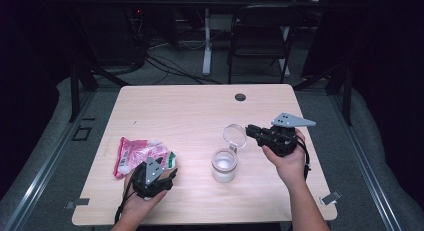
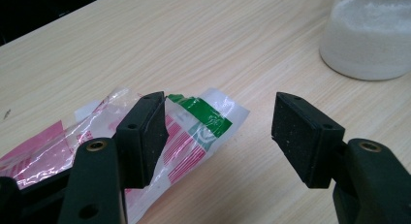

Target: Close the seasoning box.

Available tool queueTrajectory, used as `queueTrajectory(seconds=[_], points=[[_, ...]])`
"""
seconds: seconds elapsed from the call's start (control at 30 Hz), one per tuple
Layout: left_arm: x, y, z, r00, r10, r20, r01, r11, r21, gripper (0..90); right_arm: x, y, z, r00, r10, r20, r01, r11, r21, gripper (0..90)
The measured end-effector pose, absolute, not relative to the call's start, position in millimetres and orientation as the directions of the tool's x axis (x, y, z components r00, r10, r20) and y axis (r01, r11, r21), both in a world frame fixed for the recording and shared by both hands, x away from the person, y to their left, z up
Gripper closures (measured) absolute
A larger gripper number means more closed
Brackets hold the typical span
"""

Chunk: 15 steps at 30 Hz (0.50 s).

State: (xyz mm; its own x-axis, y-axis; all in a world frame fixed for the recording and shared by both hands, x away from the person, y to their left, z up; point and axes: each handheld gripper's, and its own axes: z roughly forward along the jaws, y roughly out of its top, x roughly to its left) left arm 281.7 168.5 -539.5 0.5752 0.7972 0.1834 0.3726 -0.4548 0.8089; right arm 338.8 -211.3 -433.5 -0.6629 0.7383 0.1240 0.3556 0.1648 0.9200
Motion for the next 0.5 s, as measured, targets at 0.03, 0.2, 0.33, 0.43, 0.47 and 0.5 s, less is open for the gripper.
queueTrajectory(seconds=[0.03,0.2,0.33,0.43,0.47,0.5], points=[[281.7,168.4,-539.6,0.577,0.796,0.182,0.372,-0.454,0.809,36.9,339.2,-212.4,-434.3,-0.663,0.738,0.129,0.36,0.163,0.918,84.8],[281.2,167.3,-540.0,0.579,0.795,0.183,0.372,-0.457,0.808,36.9,340.1,-217.6,-436.0,-0.65,0.75,0.12,0.356,0.16,0.921,90.0],[281.1,167.6,-539.6,0.582,0.793,0.18,0.372,-0.456,0.809,36.9,341.7,-221.2,-438.0,-0.632,0.766,0.118,0.36,0.156,0.92,90.0],[280.9,168.0,-539.1,0.582,0.794,0.176,0.372,-0.452,0.811,36.9,343.9,-223.0,-441.0,-0.622,0.775,0.111,0.366,0.163,0.916,90.0],[281.0,168.1,-539.1,0.582,0.795,0.173,0.372,-0.449,0.812,36.9,344.5,-223.1,-442.1,-0.619,0.777,0.115,0.368,0.158,0.916,90.0],[281.1,168.2,-539.0,0.582,0.794,0.173,0.372,-0.449,0.812,36.9,345.3,-223.4,-443.4,-0.615,0.779,0.122,0.373,0.152,0.915,90.0]])
